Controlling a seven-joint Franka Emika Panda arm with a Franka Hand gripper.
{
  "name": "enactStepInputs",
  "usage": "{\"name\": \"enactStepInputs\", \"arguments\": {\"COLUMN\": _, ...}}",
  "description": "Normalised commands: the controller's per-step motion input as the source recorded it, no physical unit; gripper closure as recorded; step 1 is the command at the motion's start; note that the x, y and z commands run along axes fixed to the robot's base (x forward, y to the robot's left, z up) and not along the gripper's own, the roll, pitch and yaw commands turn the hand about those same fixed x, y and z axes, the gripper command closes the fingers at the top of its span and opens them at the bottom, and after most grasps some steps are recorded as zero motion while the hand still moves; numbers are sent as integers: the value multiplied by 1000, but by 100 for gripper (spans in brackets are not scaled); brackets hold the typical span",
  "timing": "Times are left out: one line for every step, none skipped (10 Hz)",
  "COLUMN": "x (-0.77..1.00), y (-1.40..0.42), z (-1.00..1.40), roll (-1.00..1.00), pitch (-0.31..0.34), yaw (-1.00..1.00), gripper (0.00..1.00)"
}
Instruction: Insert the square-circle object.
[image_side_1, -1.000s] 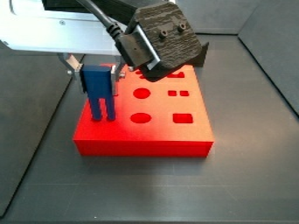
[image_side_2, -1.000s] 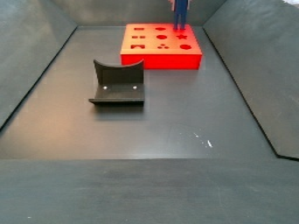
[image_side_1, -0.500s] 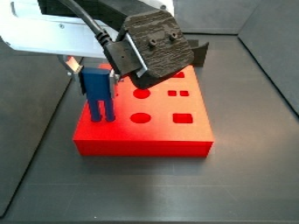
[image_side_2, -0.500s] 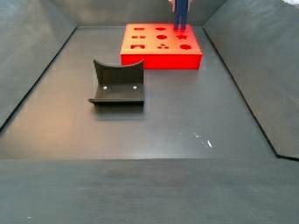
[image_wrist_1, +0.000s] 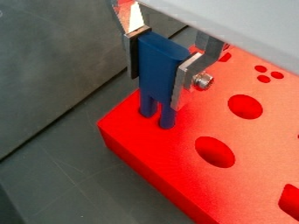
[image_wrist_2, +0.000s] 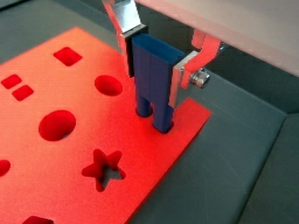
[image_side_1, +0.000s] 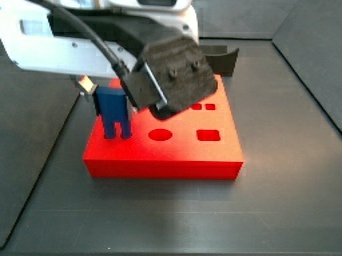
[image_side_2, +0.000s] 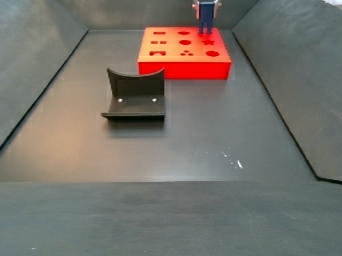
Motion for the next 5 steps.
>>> {"name": "enactStepInputs", "arguments": {"x": 11, "y": 0, "z": -651, "roll": 141, "pitch": -76, "yaw": 294, "gripper": 100}}
{"name": "enactStepInputs", "arguments": {"x": 57, "y": 0, "z": -634, "roll": 101, "pitch": -81, "yaw": 331, "gripper": 100}}
{"name": "enactStepInputs", "arguments": {"x": 26, "y": 0, "z": -649, "roll": 27, "pitch": -106, "yaw": 346, "gripper": 100}}
{"name": "enactStepInputs", "arguments": {"x": 11, "y": 0, "z": -629, "roll": 0, "pitch": -91, "yaw": 383, "gripper": 100}}
{"name": "enactStepInputs", "arguments": {"x": 0, "y": -40, "z": -703, "roll": 0, "pitch": -70, "yaw": 289, "gripper": 100}}
